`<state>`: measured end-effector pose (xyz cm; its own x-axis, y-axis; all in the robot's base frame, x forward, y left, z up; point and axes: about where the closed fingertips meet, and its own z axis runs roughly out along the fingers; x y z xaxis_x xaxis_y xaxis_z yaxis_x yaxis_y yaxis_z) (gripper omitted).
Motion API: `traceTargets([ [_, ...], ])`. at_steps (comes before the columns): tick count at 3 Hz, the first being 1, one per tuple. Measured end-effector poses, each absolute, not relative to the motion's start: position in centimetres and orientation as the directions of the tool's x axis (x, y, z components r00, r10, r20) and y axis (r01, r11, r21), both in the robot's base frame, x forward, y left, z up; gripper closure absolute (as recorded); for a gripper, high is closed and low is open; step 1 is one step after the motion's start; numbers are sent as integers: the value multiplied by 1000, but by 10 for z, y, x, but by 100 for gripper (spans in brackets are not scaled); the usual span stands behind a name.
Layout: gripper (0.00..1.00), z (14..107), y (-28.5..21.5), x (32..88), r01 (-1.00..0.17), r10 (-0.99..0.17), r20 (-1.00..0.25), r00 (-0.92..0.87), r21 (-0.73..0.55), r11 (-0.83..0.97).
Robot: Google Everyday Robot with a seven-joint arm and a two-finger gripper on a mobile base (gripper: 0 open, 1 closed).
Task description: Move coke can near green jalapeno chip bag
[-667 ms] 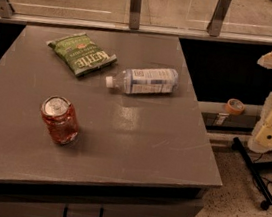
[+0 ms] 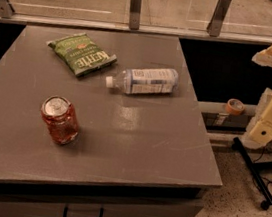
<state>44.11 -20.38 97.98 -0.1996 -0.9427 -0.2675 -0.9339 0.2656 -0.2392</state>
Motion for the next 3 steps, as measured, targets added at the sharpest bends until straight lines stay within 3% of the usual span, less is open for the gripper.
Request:
traceTargets([
  [3, 0, 976, -94, 461, -974, -707, -704, -63, -112, 198],
])
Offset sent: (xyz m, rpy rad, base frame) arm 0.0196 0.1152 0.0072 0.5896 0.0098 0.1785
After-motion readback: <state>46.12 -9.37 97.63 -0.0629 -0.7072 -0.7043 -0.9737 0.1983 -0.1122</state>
